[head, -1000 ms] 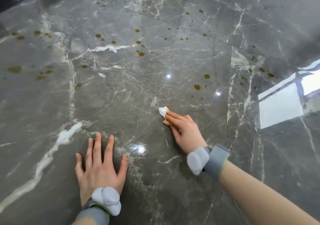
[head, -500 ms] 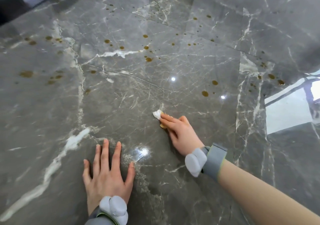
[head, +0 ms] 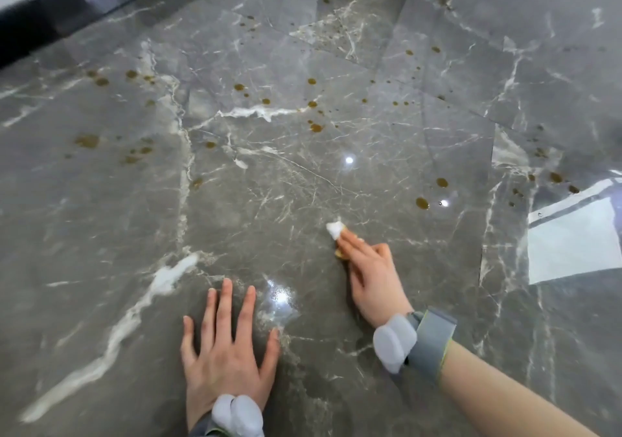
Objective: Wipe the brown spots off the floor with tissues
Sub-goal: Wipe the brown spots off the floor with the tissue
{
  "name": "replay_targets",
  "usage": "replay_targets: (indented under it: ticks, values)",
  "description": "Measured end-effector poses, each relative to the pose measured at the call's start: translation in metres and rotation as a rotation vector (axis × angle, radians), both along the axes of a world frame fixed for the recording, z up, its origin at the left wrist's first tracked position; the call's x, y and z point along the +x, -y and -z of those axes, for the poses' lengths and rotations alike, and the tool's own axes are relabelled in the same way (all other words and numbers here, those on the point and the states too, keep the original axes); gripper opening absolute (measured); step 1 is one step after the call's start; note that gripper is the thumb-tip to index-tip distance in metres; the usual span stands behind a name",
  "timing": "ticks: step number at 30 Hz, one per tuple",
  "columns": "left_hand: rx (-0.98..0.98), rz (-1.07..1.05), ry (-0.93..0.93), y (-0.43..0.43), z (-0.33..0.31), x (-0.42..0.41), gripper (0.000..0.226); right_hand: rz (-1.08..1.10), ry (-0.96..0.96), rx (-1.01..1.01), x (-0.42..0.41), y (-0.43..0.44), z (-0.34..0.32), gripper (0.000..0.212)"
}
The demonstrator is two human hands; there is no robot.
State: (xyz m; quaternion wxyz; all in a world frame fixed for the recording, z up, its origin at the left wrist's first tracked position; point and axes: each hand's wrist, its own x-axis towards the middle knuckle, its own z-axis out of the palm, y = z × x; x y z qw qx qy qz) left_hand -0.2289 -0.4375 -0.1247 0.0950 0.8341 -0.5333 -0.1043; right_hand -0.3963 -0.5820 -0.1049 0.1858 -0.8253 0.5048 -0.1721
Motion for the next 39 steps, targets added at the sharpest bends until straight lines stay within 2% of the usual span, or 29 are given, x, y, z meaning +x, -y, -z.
replay_targets:
  ticks: [3, 6, 8, 10, 12, 13, 15, 17, 19, 21, 23, 25, 27, 29, 31, 35, 39]
  values:
    - [-0.029, 0.002, -0.006, -0.001, 0.002, 0.001, 0.068, -0.390, 0.001, 0.059, 0.029, -0.056, 0.003, 0.048]
    - [-0.049, 0.011, -0.003, -0.001, 0.003, 0.001, 0.066, -0.567, 0.004, 0.092, 0.025, -0.066, 0.000, 0.047]
    - [-0.048, 0.023, -0.003, -0.001, 0.002, 0.001, 0.067, -0.401, 0.095, 0.097, 0.008, -0.040, -0.002, 0.047]
    - [-0.030, 0.032, 0.003, -0.002, 0.003, 0.000, 0.064, 0.048, 0.199, 0.045, -0.012, -0.003, -0.003, 0.047]
    - [-0.014, 0.030, -0.001, -0.002, 0.002, 0.000, 0.065, 0.416, 0.173, 0.051, -0.021, 0.023, 0.000, 0.043]
    - [-0.008, 0.030, -0.002, 0.000, 0.002, -0.001, 0.067, 0.448, 0.113, 0.033, -0.018, 0.025, 0.003, 0.044]
    - [0.009, 0.027, -0.011, 0.000, 0.002, -0.001, 0.069, 0.237, 0.062, -0.024, 0.002, 0.008, 0.006, 0.052]
    - [0.004, 0.012, -0.020, 0.000, 0.003, 0.000, 0.069, -0.106, 0.071, -0.004, 0.023, -0.026, 0.006, 0.060]
    - [-0.007, -0.005, -0.031, 0.000, 0.004, 0.000, 0.067, -0.398, 0.053, 0.061, 0.033, -0.053, 0.002, 0.052]
    - [0.004, -0.006, -0.031, 0.001, 0.005, 0.000, 0.066, -0.518, 0.025, 0.079, 0.025, -0.046, -0.005, 0.045]
    - [0.015, 0.000, -0.025, 0.001, 0.003, -0.001, 0.068, -0.405, 0.014, 0.015, 0.009, -0.017, -0.005, 0.046]
    - [0.028, 0.015, -0.011, 0.000, 0.003, -0.002, 0.068, -0.059, 0.038, -0.033, -0.008, 0.025, -0.002, 0.047]
    - [0.028, 0.014, -0.001, 0.001, 0.003, 0.000, 0.068, 0.287, 0.031, 0.001, -0.011, 0.062, 0.003, 0.042]
    - [0.030, 0.003, 0.004, 0.001, 0.003, 0.000, 0.067, 0.406, 0.001, 0.042, 0.009, 0.084, 0.007, 0.043]
    - [0.031, -0.002, 0.011, 0.001, 0.003, 0.000, 0.067, 0.318, -0.004, 0.053, 0.046, 0.091, 0.003, 0.048]
    - [-0.011, -0.002, 0.002, 0.001, 0.004, 0.000, 0.067, -0.157, 0.024, 0.052, 0.103, 0.066, -0.004, 0.053]
    - [-0.004, -0.005, -0.005, 0.000, 0.004, 0.000, 0.067, -0.500, 0.027, 0.102, 0.075, 0.006, -0.004, 0.051]
